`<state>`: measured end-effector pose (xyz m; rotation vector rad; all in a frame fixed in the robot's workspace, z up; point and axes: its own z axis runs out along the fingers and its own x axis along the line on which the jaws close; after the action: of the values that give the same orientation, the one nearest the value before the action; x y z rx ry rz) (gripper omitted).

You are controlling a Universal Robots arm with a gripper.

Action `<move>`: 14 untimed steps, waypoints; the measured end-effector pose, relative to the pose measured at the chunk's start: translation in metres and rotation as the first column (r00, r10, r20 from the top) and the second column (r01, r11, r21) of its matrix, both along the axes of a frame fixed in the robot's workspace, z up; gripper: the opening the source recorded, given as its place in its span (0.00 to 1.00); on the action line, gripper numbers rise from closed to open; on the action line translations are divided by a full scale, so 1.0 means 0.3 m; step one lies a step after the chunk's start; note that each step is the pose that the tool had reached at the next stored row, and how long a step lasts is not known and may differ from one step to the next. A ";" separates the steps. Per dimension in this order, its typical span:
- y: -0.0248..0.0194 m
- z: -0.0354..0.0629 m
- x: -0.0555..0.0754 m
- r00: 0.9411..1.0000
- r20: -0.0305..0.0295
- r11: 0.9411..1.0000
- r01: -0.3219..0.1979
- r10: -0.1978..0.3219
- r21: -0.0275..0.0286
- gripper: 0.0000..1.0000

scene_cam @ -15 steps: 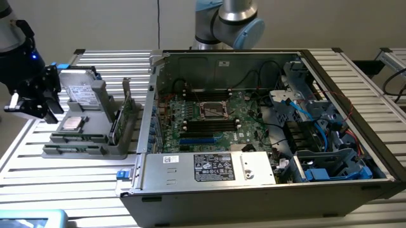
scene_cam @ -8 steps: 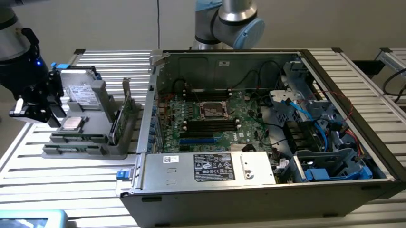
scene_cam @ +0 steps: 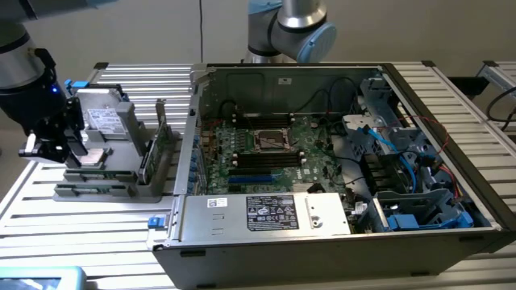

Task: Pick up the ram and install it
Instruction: 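Pick up the ram and move it above insertion slot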

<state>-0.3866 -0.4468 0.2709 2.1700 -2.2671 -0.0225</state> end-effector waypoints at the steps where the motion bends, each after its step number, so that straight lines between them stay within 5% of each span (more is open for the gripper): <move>1: 0.000 -0.006 0.000 1.000 0.000 1.000 -0.001 0.001 0.000 0.36; 7: -0.008 -0.043 0.014 1.000 0.000 1.000 -0.002 0.002 0.000 0.36; 14: -0.048 -0.081 0.042 1.000 -0.005 1.000 -0.002 0.002 0.000 0.36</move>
<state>-0.3741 -0.4611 0.2467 2.1702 -2.2625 -0.0282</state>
